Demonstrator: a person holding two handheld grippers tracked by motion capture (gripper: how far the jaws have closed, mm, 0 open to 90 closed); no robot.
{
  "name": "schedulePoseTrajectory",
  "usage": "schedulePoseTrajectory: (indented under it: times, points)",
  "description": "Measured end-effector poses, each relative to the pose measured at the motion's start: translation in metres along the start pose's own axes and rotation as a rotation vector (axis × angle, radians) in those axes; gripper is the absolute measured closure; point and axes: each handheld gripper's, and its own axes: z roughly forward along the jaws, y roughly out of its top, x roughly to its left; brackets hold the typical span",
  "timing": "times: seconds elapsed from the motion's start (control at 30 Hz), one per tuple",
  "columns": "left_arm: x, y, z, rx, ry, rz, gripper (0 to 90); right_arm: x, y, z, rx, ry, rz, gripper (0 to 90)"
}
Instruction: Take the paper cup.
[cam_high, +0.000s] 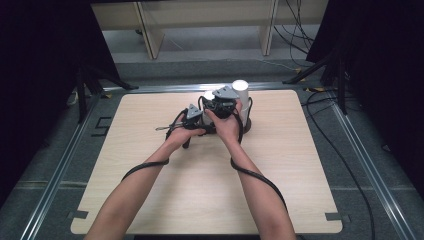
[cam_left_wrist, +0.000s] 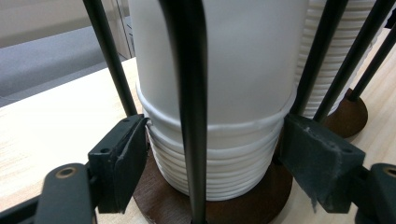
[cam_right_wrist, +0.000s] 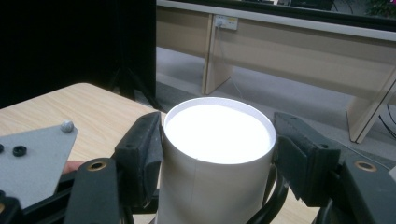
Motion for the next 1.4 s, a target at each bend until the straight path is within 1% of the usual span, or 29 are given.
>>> schedulePoseTrajectory:
  times: [0.07, 0.1, 0.13, 0.17, 0.23, 0.27, 0.33, 0.37, 0.47, 0.5, 0.53, 0.57, 0.6, 0.63, 0.67, 0.7, 0.77, 0.8, 0.83, 0.87, 0.9, 0.97, 1.0, 1.1, 1.17, 1.27, 1.3, 1.37, 1.4]
  points:
    - [0.0, 0.0, 0.0, 0.004, 0.005, 0.006, 23.1, -0.002, 0.002, -0.001, -0.02, -0.004, -0.021, 36.3]
    - [0.001, 0.001, -0.001, 0.024, 0.005, 0.03, 23.1, -0.002, 0.002, -0.001, -0.02, -0.004, -0.021, 36.3]
    - [0.001, 0.001, -0.001, 0.024, 0.006, 0.03, 23.1, -0.001, 0.003, -0.002, -0.014, -0.004, -0.001, 36.4]
    - [0.001, 0.001, -0.001, 0.024, 0.006, 0.032, 23.1, -0.002, 0.004, -0.003, -0.016, 0.0, -0.008, 36.5]
    - [0.001, 0.001, -0.001, 0.023, 0.007, 0.034, 23.1, -0.001, 0.006, -0.004, -0.033, 0.004, 0.004, 36.7]
    - [0.001, 0.001, -0.001, 0.023, 0.007, 0.034, 23.2, -0.002, 0.008, -0.005, -0.037, 0.002, -0.013, 36.7]
    - [0.001, 0.001, -0.001, 0.024, 0.009, 0.037, 23.2, -0.002, 0.01, -0.006, -0.044, 0.004, -0.012, 36.8]
    - [0.001, 0.001, -0.001, 0.023, 0.011, 0.038, 23.3, -0.001, 0.013, -0.008, -0.041, 0.013, 0.006, 36.8]
    - [0.0, 0.001, -0.001, 0.02, 0.014, 0.034, 23.3, 0.0, 0.016, -0.01, -0.053, 0.006, 0.006, 36.8]
    - [0.0, 0.001, -0.001, 0.022, 0.015, 0.035, 23.3, -0.001, 0.018, -0.011, -0.056, 0.015, 0.005, 36.9]
    - [0.0, 0.001, -0.001, 0.023, 0.015, 0.037, 23.4, -0.001, 0.02, -0.011, -0.078, 0.012, -0.011, 36.9]
    - [0.001, 0.001, -0.002, 0.033, 0.017, 0.048, 23.4, -0.001, 0.022, -0.012, -0.08, 0.005, -0.01, 36.9]
    - [0.0, 0.001, -0.002, 0.03, 0.018, 0.046, 23.5, -0.001, 0.024, -0.013, -0.082, 0.013, -0.005, 37.0]
    - [0.0, 0.001, -0.002, 0.031, 0.017, 0.046, 23.5, 0.0, 0.025, -0.014, -0.085, 0.019, 0.013, 37.0]
    - [0.0, 0.001, -0.002, 0.03, 0.017, 0.04, 23.6, 0.0, 0.027, -0.015, -0.079, 0.018, 0.011, 37.0]
    - [0.0, 0.001, -0.002, 0.03, 0.017, 0.043, 23.6, -0.001, 0.028, -0.015, -0.093, 0.013, -0.019, 37.0]
    - [0.0, 0.001, -0.001, 0.03, 0.017, 0.043, 23.6, 0.0, 0.03, -0.016, -0.098, 0.022, 0.001, 37.0]
    - [0.0, 0.001, -0.001, 0.026, 0.018, 0.038, 23.6, 0.0, 0.031, -0.018, -0.09, 0.021, 0.012, 37.0]
    - [-0.001, 0.001, 0.0, 0.007, 0.015, 0.019, 23.6, 0.0, 0.034, -0.02, -0.098, 0.019, 0.023, 37.0]
    - [-0.001, 0.001, 0.0, 0.007, 0.016, 0.019, 23.6, 0.0, 0.034, -0.02, -0.098, 0.019, 0.023, 37.0]
    - [-0.001, 0.001, 0.0, 0.007, 0.016, 0.019, 23.6, -0.001, 0.035, -0.021, -0.108, 0.015, 0.003, 37.0]
    - [-0.001, 0.001, 0.0, 0.008, 0.015, 0.015, 23.7, 0.0, 0.037, -0.023, -0.115, 0.016, 0.0, 37.0]
    - [-0.001, 0.001, -0.001, 0.016, 0.017, 0.027, 23.7, 0.0, 0.038, -0.023, -0.125, 0.014, -0.001, 37.0]
    - [-0.001, 0.001, 0.0, 0.012, 0.014, 0.024, 23.7, 0.0, 0.043, -0.028, -0.137, 0.022, 0.002, 37.0]
    - [0.001, 0.001, 0.001, 0.019, 0.017, 0.041, 23.8, 0.0, 0.047, -0.031, -0.143, 0.027, 0.014, 37.0]
    - [0.0, 0.001, 0.0, 0.018, 0.019, 0.046, 24.1, -0.001, 0.049, -0.034, -0.159, 0.03, 0.024, 37.1]
    - [0.0, 0.001, 0.0, 0.018, 0.018, 0.049, 24.2, -0.002, 0.052, -0.038, -0.166, 0.03, 0.0, 37.1]
    - [0.0, 0.001, -0.002, 0.023, 0.025, 0.055, 23.2, -0.001, 0.054, -0.04, -0.167, 0.033, 0.006, 37.1]
    - [0.0, 0.002, -0.004, 0.019, 0.028, 0.054, 23.2, 0.0, 0.055, -0.042, -0.174, 0.042, 0.028, 37.1]
